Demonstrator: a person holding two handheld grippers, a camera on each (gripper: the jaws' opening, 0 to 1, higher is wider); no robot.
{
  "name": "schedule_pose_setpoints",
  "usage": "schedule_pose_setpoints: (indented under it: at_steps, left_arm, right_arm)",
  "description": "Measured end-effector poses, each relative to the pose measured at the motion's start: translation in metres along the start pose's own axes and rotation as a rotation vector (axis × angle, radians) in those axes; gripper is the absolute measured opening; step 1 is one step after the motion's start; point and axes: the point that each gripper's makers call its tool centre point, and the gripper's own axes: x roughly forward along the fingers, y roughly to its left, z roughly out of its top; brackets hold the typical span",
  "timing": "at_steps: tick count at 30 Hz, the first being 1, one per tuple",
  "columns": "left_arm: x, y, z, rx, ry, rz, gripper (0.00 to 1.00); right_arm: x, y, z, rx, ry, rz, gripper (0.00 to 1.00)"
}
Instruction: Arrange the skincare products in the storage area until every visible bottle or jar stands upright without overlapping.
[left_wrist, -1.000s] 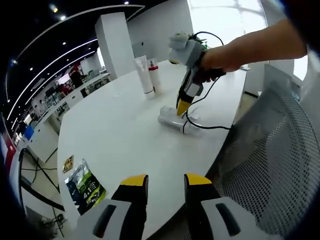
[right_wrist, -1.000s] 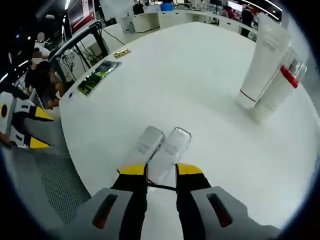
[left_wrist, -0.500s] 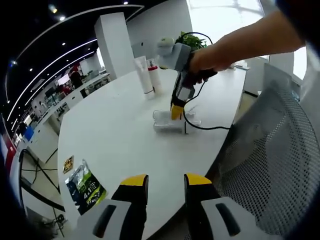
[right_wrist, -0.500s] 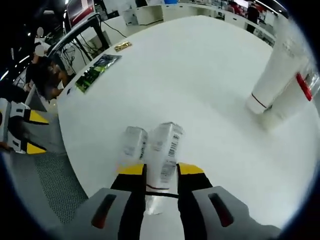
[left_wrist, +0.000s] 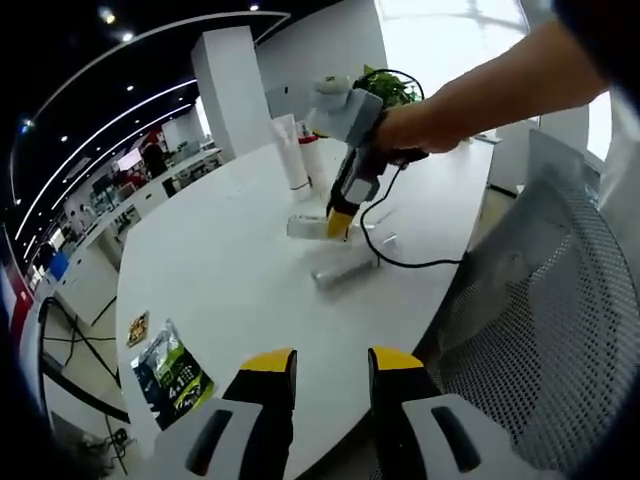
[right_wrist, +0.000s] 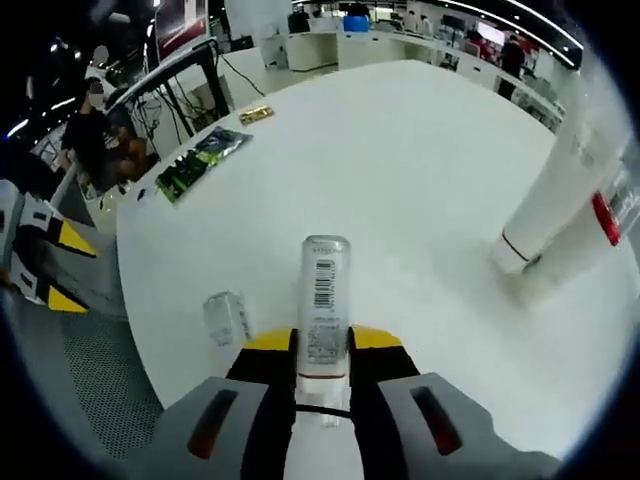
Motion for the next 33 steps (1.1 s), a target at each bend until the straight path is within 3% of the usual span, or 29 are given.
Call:
schedule_pose_setpoints:
  at_steps: [4,11,15,18,21,27,33]
  left_arm:
    - [0.000,0.000,0.000,-0.005,-0.002,-0.002,0.29]
    - [-0.003,-0.001,0.006,-0.033,-0.038,-0.019,0.29]
    - [-0.006,0.002,0.012,-0.094,-0.072,-0.031,0.30]
    - [-0.008,0.003,0.017,-0.150,-0.104,-0.050,0.30]
    - [-0.012,0.006,0.022,-0.198,-0.134,-0.059,0.31]
    - [-0.015,0.008,0.030,-0.349,-0.175,-0.119,0.32]
    - [-0.020,0.010,0.041,-0.528,-0.232,-0.212,0.33]
  right_arm:
    - [-0.009,0.003,0.026,-0.021,-0.113,0.000,0.16]
    - [-0.034,0.021,0.063,0.045,-0.278,0.068,0.16]
    - [-0.057,0.042,0.082,0.174,-0.381,0.161,0.16]
    - [-0.076,0.048,0.097,0.244,-0.494,0.189,0.16]
    - [-0.101,0.062,0.113,0.215,-0.596,0.194,0.16]
    - [-0.117,0.093,0.116,0.158,-0.635,0.231,0.16]
    - [-0.105,0.129,0.089,0.036,-0.583,0.216,0.16]
